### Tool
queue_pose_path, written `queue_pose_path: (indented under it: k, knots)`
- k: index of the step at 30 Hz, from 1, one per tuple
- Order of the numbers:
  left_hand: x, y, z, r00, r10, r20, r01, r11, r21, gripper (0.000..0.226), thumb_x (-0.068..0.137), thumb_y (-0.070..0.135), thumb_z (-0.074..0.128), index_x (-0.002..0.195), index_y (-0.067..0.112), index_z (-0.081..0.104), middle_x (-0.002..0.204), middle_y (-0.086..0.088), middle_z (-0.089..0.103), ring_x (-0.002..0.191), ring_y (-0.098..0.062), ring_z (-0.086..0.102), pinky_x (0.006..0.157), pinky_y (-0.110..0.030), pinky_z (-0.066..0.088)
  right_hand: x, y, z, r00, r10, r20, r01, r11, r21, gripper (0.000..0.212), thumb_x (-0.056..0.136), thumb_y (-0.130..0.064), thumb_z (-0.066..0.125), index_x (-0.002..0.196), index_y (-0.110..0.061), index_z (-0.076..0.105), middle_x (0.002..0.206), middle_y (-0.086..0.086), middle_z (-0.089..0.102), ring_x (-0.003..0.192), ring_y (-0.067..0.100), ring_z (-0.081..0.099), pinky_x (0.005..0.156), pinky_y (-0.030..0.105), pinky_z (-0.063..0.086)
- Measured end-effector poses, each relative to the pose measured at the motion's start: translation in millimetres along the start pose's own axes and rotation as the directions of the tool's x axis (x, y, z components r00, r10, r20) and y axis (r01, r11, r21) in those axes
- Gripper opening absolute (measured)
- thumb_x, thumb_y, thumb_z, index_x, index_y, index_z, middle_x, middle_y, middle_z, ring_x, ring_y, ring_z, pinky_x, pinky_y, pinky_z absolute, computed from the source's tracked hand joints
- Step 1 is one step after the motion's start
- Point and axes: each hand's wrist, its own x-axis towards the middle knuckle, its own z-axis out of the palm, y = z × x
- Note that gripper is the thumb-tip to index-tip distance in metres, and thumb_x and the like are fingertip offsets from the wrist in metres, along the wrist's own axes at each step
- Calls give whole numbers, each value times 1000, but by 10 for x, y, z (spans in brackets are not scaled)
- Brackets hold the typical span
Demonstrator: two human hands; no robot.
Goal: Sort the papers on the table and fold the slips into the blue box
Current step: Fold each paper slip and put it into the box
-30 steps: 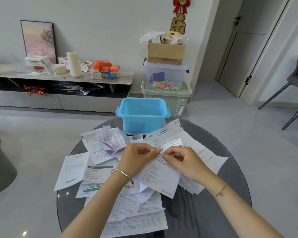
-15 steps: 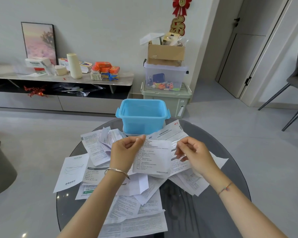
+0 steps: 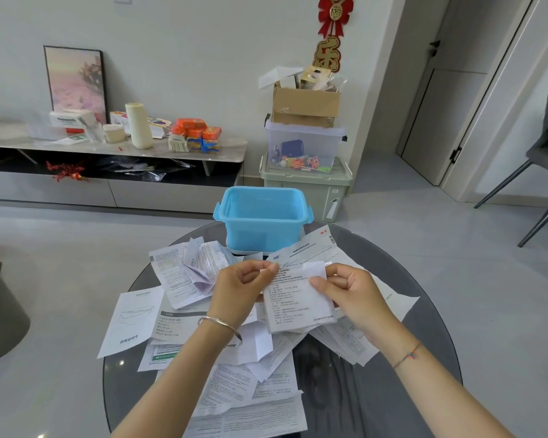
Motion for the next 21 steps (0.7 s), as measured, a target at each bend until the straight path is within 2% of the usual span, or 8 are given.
queue_pose_path:
  k: [5, 7, 8, 10, 13, 15, 17, 21]
  knots:
    - [0, 17, -78, 990, -46, 135, 27, 990, 136, 9, 86, 17, 68, 87, 9, 70, 74, -3, 74, 70, -13, 72, 56, -22, 56, -6, -25, -30, 996, 15, 87, -12, 999, -32, 20, 89, -13, 64, 108, -12, 66, 81, 2, 75, 77, 19, 72, 69, 28, 58]
    - [-2, 2, -72, 999, -4, 54, -2, 993, 122, 5, 85, 15, 69, 84, 10, 71, 66, 1, 72, 65, -10, 69, 55, -21, 55, -10, -2, -15, 997, -46, 58, 53, 990, -131, 28, 94, -20, 57, 122, -24, 57, 63, -7, 67, 60, 9, 63, 58, 21, 51]
    - [5, -5, -67, 1000, 17, -23, -15, 996, 85, 4, 85, 14, 69, 85, 11, 71, 63, 3, 71, 62, -7, 68, 55, -20, 55, -7, 7, -10, 996, -77, 51, 84, 984, -156, 31, 97, -23, 51, 127, -31, 51, 63, -7, 66, 60, 7, 62, 58, 20, 50]
    - [25, -13, -75, 986, 41, -160, -38, 999, 24, 4, 86, 16, 68, 89, 16, 71, 64, 5, 72, 61, -3, 67, 54, -17, 54, -12, 2, 2, 993, -99, 71, 108, 984, -139, 36, 101, -21, 40, 131, -41, 44, 86, -4, 70, 74, 12, 69, 65, 20, 53]
    - [38, -7, -96, 975, 32, -222, -46, 997, -56, 7, 87, 17, 66, 93, 19, 69, 72, 1, 74, 67, -6, 70, 55, -19, 55, -27, -11, 23, 979, -123, 161, 143, 983, -113, 44, 100, -3, 37, 123, -36, 54, 113, -4, 66, 92, 12, 68, 72, 21, 53]
    - [16, 25, -91, 987, 9, -162, -21, 997, -68, 12, 89, 16, 64, 100, 18, 68, 77, -5, 74, 70, -10, 70, 59, -24, 57, -33, -6, 38, 974, -146, 171, 169, 977, -132, 46, 95, 8, 43, 113, -28, 63, 114, -9, 65, 98, 9, 65, 75, 22, 53]
    - [-22, 74, -87, 1000, 6, -13, -6, 999, -47, 17, 93, 12, 57, 103, 19, 68, 80, -7, 73, 68, -13, 69, 59, -25, 57, -29, -12, 29, 978, -172, 121, 188, 974, -130, 41, 87, 13, 54, 104, -22, 68, 109, -11, 67, 101, 5, 63, 78, 23, 54]
    - [-80, 154, -127, 948, 13, 319, 7, 998, -61, 34, 99, 5, 41, 105, 20, 70, 104, 6, 72, 82, -24, 72, 70, -29, 58, -5, -41, -51, 989, -138, 47, 137, 990, 31, 33, 80, 13, 64, 87, -19, 73, 95, -10, 71, 94, 6, 65, 66, 22, 55]
